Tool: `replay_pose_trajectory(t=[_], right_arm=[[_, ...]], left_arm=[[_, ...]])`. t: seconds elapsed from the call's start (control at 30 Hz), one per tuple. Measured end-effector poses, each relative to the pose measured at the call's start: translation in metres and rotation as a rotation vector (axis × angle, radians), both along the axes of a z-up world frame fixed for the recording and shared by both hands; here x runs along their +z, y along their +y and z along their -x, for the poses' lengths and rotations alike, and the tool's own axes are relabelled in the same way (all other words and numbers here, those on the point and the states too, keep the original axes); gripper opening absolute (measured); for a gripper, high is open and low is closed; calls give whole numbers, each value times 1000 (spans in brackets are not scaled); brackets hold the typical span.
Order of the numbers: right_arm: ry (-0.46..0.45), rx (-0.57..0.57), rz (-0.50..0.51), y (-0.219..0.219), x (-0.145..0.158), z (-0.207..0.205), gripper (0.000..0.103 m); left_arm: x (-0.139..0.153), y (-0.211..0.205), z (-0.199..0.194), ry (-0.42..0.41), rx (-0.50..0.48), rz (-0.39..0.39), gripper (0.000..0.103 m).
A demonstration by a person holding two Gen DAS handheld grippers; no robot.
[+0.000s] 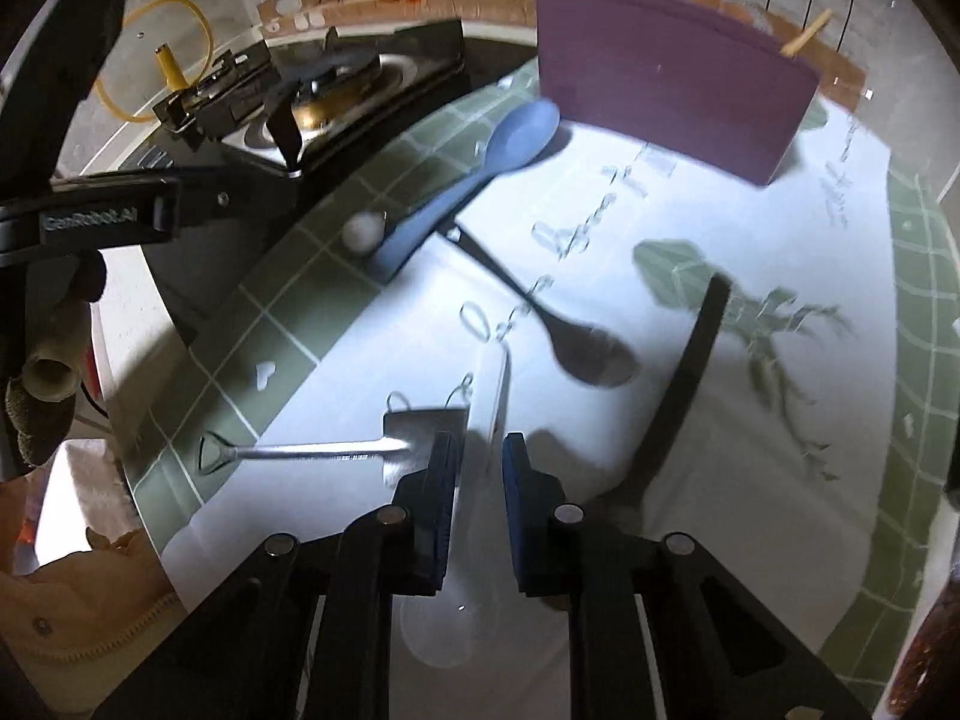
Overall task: Organize utensils
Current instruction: 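Grasp the white plastic spoon with the right tool while the left tool grasps a small metal spoon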
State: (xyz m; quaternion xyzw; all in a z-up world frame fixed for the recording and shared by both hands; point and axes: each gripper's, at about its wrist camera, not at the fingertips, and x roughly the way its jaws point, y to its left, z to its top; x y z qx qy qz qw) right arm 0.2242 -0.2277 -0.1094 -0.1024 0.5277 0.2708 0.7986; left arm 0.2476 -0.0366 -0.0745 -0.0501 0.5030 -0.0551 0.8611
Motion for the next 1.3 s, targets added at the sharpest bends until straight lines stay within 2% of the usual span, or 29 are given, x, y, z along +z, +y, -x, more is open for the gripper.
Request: replay_pose_trajectory(t=[0.03,0.07,0.3,0.4,0.43,0.47,0.53,0.63,0.73,0.8,0.9,0.97,1.07,1.3], right_arm=[[-3,-2,-2,-1,1,0,14],[3,-4,2,-1,1,0,9],[-14,-87,10,-27,1,-13,8],[-31,-152,22,-45,2,-23,8],[-33,-171,18,-51,2,-26,8],[-35,-183,16,-55,2,-27,8],[-47,-212,14,-65,4,-29,8],[-49,-237,3,-74,6,-32,8],[-58,-251,-7,-78,9,-33,8],[-64,-261,-18,-81,11,-33,8],[-72,-279,-38,-85,15,-35,8],[-75,-290,-55,-87,19,-37,8],[-88,-298,-87,-90,25,-38,8],[-123,-307,-136,-91,41,-40,8]], left_arm=[[-1,-2,0,3,-7,-2,68],[-2,-4,1,7,-14,-4,68],[-10,-18,5,29,-64,-15,68],[-10,-23,8,1,-87,2,68],[-9,-24,8,-19,-96,14,63],[-9,-25,8,-30,-103,19,52],[-12,-31,6,-47,-127,15,44],[-20,-39,-3,-48,-127,-19,44],[-31,-42,-13,-28,-109,-18,43],[-35,-45,-18,-29,-104,-37,40],[-35,-49,-22,-50,-90,-59,24],[-31,-50,-21,-71,-70,-82,22],[-17,-48,-16,-110,-66,-63,22],[40,-40,0,-238,-61,-20,22]])
